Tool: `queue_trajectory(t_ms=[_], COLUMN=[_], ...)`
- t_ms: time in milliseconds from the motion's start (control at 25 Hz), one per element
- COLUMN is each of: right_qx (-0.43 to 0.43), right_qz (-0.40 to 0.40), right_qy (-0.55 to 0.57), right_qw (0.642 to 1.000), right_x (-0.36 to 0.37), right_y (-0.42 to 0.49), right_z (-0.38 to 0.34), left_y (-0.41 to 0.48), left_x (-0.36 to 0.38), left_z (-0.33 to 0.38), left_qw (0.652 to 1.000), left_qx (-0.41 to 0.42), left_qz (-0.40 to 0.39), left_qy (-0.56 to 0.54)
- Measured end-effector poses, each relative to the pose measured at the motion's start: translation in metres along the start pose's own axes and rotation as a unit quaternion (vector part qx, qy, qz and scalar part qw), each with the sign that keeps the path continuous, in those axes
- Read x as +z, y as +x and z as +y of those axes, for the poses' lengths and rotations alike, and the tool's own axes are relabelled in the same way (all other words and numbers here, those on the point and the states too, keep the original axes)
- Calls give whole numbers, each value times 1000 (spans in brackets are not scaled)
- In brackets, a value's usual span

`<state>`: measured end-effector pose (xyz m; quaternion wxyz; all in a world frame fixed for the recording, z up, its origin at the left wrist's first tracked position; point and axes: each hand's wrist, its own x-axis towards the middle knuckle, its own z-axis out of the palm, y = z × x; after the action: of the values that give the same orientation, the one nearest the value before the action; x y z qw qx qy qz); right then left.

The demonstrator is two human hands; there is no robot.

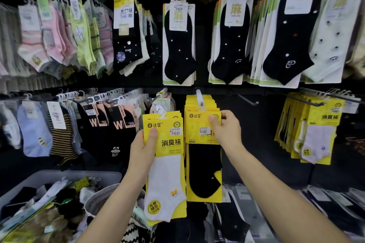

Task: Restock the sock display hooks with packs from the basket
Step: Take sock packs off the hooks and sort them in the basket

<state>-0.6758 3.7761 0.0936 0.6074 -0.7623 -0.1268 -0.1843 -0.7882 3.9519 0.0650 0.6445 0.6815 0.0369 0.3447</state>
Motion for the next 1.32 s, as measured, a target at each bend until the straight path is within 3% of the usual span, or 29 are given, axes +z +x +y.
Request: queue_trajectory(t_ms=[240, 320, 480, 680, 880, 1320], right_qx=[-8, -55, -86, -39, 1, -27], right_qz=[20, 38, -65, -98, -33, -24], right_qy=[-111, -65, -22, 71, 66, -47], right_qw=[994, 996, 994, 992, 997, 998], right_x=[-12, -16, -11, -23, -27, -2], right_y=[1, -12, -30, -21, -12, 5], right_z=[-2, -2, -14, -12, -7, -10], left_y=[2, 2, -6, -8, 0, 5], left_x=[17, 28, 56, 54, 31, -6], left_z=[5, 8, 16, 12, -2, -9], left_qw=[1000, 999, 998, 998, 999, 998], left_qx=[11, 30, 52, 50, 48, 45], left_qz=[-16, -16, -33, -27, 22, 46], left_qy=[-3, -3, -20, -29, -6, 11])
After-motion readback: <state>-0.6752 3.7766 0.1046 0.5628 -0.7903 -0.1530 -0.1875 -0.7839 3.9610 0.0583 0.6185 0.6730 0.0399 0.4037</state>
